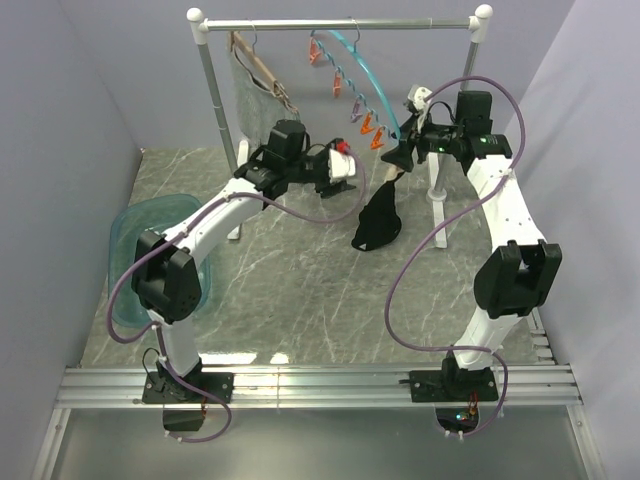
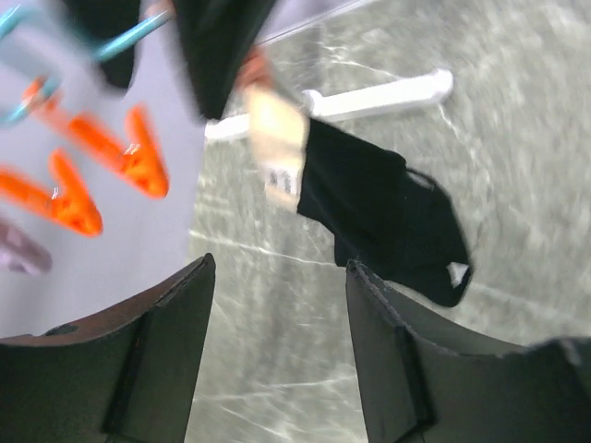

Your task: Clip the underwear to the hanger

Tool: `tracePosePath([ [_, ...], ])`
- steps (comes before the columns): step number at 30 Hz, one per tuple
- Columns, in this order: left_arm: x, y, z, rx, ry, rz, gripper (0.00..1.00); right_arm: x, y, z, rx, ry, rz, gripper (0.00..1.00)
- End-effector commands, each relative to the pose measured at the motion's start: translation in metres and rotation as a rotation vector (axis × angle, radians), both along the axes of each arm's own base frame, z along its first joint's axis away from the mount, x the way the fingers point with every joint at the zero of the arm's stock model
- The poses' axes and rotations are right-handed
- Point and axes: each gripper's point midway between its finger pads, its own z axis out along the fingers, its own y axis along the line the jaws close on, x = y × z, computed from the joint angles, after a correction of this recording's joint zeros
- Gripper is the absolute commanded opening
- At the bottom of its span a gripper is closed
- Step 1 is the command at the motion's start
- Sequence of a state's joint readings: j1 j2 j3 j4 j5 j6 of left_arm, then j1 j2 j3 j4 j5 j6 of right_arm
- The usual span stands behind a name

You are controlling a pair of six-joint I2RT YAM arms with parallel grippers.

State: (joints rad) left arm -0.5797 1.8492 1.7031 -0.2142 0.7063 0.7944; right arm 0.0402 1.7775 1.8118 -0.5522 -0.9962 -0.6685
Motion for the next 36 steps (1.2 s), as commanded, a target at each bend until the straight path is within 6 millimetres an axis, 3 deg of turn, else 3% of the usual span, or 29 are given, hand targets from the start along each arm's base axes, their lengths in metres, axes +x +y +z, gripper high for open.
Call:
tracePosePath([
  [1, 0.013, 0.006, 0.047, -0.206, 0.167, 0.151, 0.64, 0.008, -0.011, 0.012, -0.002, -0.052, -0.044, 0.74],
  [6, 0.033, 0.006, 0.059, -0.329, 0.286, 0.204, 0.63, 0.012, -0.019, 0.014, -0.007, -0.059, -0.073, 0.74],
  [11, 0.032, -0.001, 0.061, -0.365, 0.308, 0.171, 0.62, 0.005, -0.022, 0.019, -0.015, -0.06, -0.076, 0.83],
  [14, 0.032, -0.002, 0.056, -0.362, 0.31, 0.171, 0.62, -0.007, -0.02, 0.024, -0.011, -0.048, -0.067, 0.84],
  [25, 0.016, 0.013, 0.047, -0.372, 0.333, 0.214, 0.63, -0.052, -0.019, 0.04, 0.09, 0.017, -0.147, 0.84],
  [26, 0.014, 0.015, 0.047, -0.371, 0.332, 0.219, 0.63, -0.055, -0.029, 0.038, 0.105, 0.042, -0.182, 0.84],
  [31, -0.002, 0.028, 0.047, -0.366, 0.333, 0.244, 0.63, -0.067, -0.034, 0.027, 0.162, 0.105, -0.245, 0.8],
  [32, -0.004, 0.03, 0.042, -0.36, 0.347, 0.251, 0.63, -0.072, -0.035, 0.032, 0.188, 0.116, -0.26, 0.78],
  [34, -0.01, 0.035, 0.048, -0.373, 0.366, 0.246, 0.62, -0.076, -0.033, 0.033, 0.236, 0.144, -0.286, 0.76],
  [36, -0.01, 0.038, 0.052, -0.414, 0.421, 0.272, 0.62, -0.084, -0.033, 0.047, 0.268, 0.113, -0.294, 0.74],
])
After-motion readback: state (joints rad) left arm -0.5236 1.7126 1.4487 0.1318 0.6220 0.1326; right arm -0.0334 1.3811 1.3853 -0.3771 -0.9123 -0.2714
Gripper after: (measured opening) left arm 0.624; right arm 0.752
